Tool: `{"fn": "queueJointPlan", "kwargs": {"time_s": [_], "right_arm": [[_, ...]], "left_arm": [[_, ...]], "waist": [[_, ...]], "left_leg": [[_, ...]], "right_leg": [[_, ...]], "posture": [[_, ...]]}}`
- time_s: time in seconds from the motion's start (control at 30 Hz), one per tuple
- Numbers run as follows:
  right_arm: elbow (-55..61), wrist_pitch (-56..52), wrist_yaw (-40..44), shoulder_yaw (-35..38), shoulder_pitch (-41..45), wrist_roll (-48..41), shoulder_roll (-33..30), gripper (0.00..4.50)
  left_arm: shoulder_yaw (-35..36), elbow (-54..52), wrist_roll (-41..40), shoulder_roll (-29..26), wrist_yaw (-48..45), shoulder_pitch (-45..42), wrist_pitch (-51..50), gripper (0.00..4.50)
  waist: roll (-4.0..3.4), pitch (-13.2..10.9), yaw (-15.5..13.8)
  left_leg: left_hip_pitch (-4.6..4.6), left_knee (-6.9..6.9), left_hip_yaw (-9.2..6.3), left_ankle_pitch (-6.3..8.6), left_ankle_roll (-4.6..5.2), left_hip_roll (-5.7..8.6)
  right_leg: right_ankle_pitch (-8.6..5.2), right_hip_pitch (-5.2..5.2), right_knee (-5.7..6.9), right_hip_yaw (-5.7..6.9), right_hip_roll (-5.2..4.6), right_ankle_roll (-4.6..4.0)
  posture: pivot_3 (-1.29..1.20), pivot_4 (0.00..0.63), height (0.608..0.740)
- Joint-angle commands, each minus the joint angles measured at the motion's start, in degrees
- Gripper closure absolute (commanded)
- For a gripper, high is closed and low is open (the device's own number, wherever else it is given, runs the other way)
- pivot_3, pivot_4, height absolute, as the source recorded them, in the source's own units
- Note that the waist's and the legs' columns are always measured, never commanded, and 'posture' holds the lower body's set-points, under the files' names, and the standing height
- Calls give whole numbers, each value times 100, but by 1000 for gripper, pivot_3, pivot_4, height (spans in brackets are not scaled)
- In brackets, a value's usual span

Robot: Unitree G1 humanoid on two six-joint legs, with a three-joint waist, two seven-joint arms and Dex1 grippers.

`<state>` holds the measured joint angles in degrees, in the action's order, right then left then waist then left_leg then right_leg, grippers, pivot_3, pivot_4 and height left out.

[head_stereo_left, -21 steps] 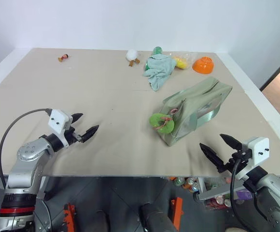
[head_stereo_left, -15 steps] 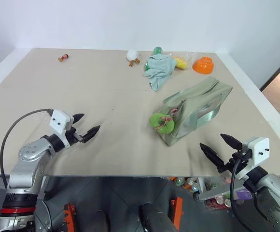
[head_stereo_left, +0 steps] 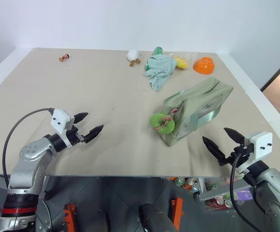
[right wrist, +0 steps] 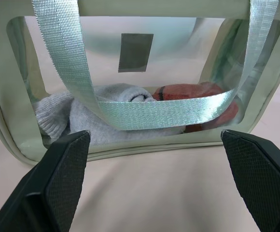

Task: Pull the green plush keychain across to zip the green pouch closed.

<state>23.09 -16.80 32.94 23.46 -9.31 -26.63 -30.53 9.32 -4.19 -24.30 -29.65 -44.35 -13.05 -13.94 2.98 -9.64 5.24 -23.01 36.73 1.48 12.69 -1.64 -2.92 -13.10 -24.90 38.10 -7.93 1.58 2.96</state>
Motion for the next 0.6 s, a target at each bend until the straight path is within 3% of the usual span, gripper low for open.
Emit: {"fn": "queueJointPlan", "kwargs": {"time_s": [0.03, 0.17, 0.33, 0.47, 0.6], "right_arm": [[-7, 144, 189, 227, -11, 32, -280, 0], [-37, -71, 563, 399, 281, -211, -897, 0], [-592, -43, 1149, 303, 1368, -135, -1924, 0], [-1643, 534, 2105, -471, 2885, 311, -2792, 0], [-2858, 1605, 2999, -1434, 4201, 1032, -3019, 0]], "left_arm": [[-17, -386, -195, -110, -262, 12, -6, 22], [-150, -774, -346, -267, -573, 102, -197, 22], [-319, -922, -365, -311, -734, 92, -266, 22], [-472, -1199, -676, -149, -740, -2, -528, 22], [-611, -1522, -1025, -127, -753, -141, -991, 22]], "waist": [[0, 0, -3], [-2, -1, 2], [-9, -5, 3], [-16, -9, 4], [-16, -10, 15]], "left_leg": [[0, 0, 0, 0, 0, 0], [0, 3, 4, 0, 0, 2], [5, 11, 4, -7, 12, 4], [10, 16, 5, -14, 22, 6], [20, 14, 2, -14, 23, 3]], "right_leg": [[0, 0, 0, 0, 0, 0], [0, 0, 0, -2, -4, 0], [0, 7, 0, -2, -3, -17], [3, 13, 0, -2, -4, -23], [0, 25, -1, 2, -3, -25]], "posture": [[0, 150, 740], [0, 150, 740], [0, 150, 740], [0, 150, 740], [0, 150, 740]]}}
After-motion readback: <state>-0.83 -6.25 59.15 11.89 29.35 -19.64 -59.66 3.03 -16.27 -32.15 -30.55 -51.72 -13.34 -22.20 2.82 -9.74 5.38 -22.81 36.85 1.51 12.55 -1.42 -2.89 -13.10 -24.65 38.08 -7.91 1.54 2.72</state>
